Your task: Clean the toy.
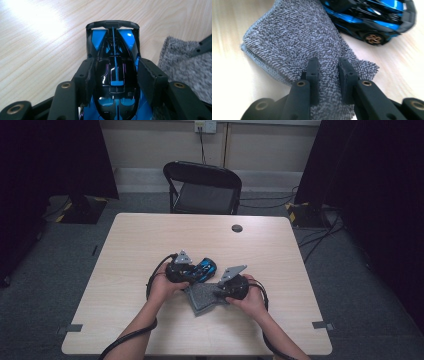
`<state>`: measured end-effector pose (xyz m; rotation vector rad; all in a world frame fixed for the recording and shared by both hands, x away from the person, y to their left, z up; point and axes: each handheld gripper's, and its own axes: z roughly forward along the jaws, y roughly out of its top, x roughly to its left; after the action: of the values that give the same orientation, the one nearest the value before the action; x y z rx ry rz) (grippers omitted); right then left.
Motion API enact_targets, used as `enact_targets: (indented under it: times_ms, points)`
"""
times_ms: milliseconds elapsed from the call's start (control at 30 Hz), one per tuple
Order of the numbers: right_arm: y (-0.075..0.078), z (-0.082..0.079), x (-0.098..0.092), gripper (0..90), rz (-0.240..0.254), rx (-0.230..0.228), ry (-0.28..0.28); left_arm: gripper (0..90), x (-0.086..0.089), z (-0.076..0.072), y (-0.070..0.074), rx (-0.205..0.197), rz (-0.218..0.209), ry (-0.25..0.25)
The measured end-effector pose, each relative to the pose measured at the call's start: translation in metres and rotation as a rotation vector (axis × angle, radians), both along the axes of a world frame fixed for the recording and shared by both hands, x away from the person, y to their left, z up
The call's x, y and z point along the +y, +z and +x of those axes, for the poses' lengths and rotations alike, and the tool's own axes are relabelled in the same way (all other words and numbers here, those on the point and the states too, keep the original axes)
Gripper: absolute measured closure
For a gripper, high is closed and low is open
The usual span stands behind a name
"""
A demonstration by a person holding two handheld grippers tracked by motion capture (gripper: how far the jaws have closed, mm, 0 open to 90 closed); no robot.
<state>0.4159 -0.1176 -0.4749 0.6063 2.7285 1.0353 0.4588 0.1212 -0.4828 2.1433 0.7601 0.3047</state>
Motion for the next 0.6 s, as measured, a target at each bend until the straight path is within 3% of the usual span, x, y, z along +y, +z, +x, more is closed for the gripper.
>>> enact_targets:
  times_ms: [600]
  points:
    - [0.001, 0.010, -0.018, 73.6, -0.009, -0.017, -0.088, 48.8, 0.000, 0.000, -0.001, -0.006, -0.004, 0.001]
